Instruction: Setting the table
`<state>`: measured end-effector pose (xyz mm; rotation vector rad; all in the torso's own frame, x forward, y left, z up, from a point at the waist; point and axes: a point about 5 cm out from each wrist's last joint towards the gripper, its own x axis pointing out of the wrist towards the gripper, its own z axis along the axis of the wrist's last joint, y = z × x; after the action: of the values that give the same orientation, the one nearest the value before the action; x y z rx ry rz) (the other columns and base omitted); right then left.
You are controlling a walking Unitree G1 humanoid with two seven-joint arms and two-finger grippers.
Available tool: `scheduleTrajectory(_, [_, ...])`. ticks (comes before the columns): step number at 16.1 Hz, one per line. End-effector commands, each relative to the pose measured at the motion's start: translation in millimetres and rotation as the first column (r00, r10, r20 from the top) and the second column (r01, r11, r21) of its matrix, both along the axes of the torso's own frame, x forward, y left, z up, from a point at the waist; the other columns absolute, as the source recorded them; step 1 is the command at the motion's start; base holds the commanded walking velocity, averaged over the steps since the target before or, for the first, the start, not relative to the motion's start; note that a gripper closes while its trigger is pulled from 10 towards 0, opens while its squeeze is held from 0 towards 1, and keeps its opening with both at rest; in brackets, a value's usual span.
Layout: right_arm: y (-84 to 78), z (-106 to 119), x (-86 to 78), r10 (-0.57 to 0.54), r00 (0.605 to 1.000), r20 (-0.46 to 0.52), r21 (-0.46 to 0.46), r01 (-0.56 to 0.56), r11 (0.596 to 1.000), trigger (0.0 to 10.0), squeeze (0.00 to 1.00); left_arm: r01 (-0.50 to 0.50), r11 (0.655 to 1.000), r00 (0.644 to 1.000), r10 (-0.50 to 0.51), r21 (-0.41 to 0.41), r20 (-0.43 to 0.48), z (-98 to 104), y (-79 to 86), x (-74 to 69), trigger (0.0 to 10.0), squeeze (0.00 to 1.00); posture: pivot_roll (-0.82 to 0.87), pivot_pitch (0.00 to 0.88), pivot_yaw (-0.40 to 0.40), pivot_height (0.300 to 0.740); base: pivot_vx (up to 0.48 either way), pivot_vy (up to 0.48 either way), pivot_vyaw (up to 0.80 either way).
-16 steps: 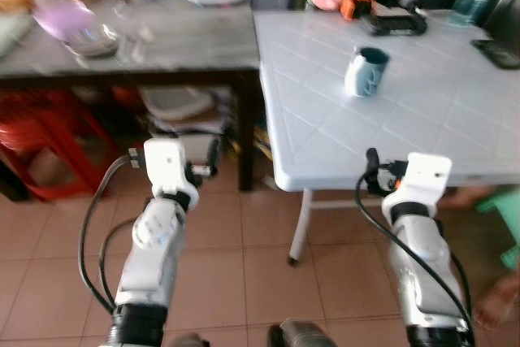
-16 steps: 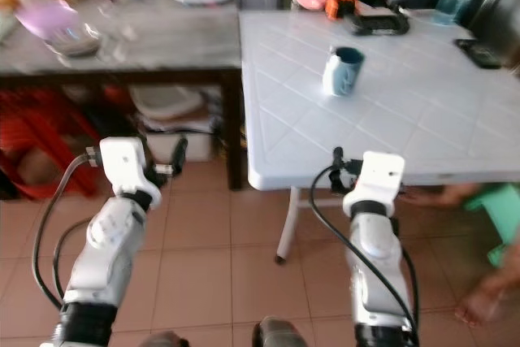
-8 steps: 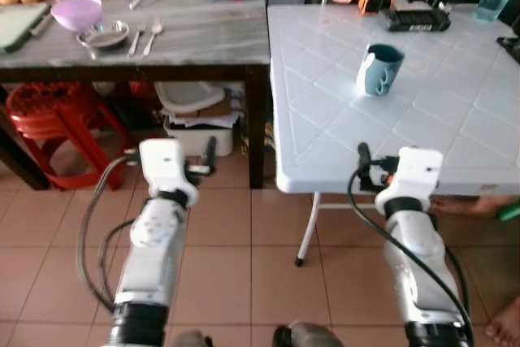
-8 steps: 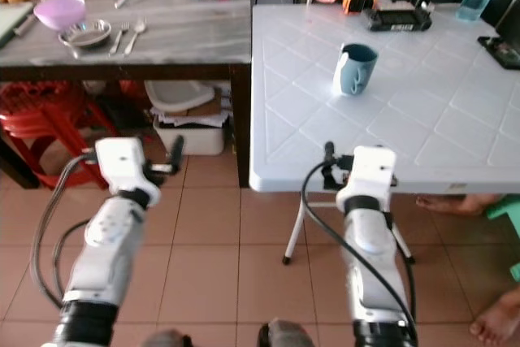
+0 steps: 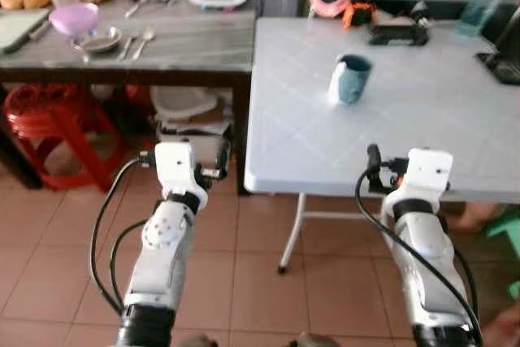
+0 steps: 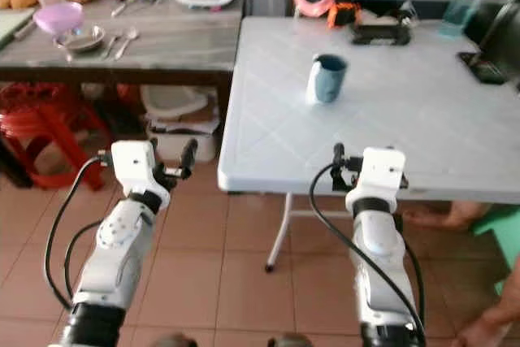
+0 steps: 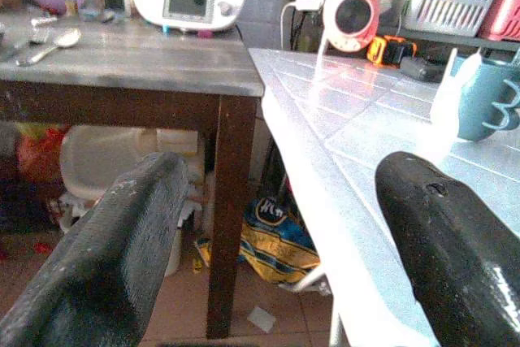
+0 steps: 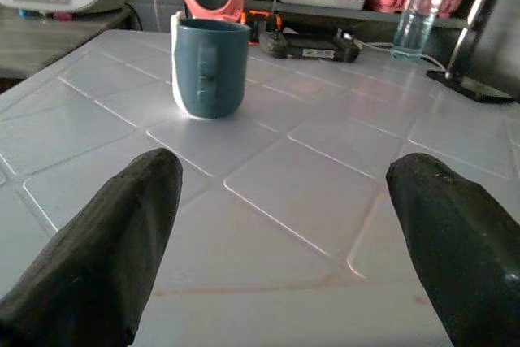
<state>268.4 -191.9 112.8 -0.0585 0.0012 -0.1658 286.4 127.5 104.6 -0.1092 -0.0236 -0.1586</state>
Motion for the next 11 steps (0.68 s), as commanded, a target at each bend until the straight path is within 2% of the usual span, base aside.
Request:
scheduleTrajectory(1, [4.8,3.0,2.0,0.026,1.000,0.009,-0.002,-0.026,1.000,10.0,0.00,-0.014,1.000,1.000,0.014,0.008,0.005,1.8,3.8,1.5,10.0,0.00,-0.05,0.000,0.010,0.740,0.259,-0.319,0.00])
scheduleTrajectory(7, [3.5,3.6,1.2,0.023,1.000,0.015,-0.006,-0.023,1.000,10.0,0.00,-0.009,1.000,1.000,0.009,0.021,0.008,2.0,4.0,3.8,10.0,0.00,-0.06,0.000,0.015,0.740,0.268,-0.307,0.00])
scheduleTrajectory(8, [3.6,3.2,0.8,0.022,1.000,0.014,0.001,-0.022,1.000,10.0,0.00,-0.014,1.000,1.000,0.014,0.002,0.024,3.3,4.2,3.2,10.0,0.00,-0.06,0.000,0.015,0.740,0.000,0.000,0.00])
scheduleTrajectory(11, [6.5,3.8,2.1,0.039,0.999,0.016,-0.017,-0.039,0.999,10.0,0.00,0.017,1.000,0.998,-0.018,0.013,0.059,6.9,3.2,1.7,10.0,0.00,-0.05,0.000,0.014,0.740,0.000,0.000,0.00])
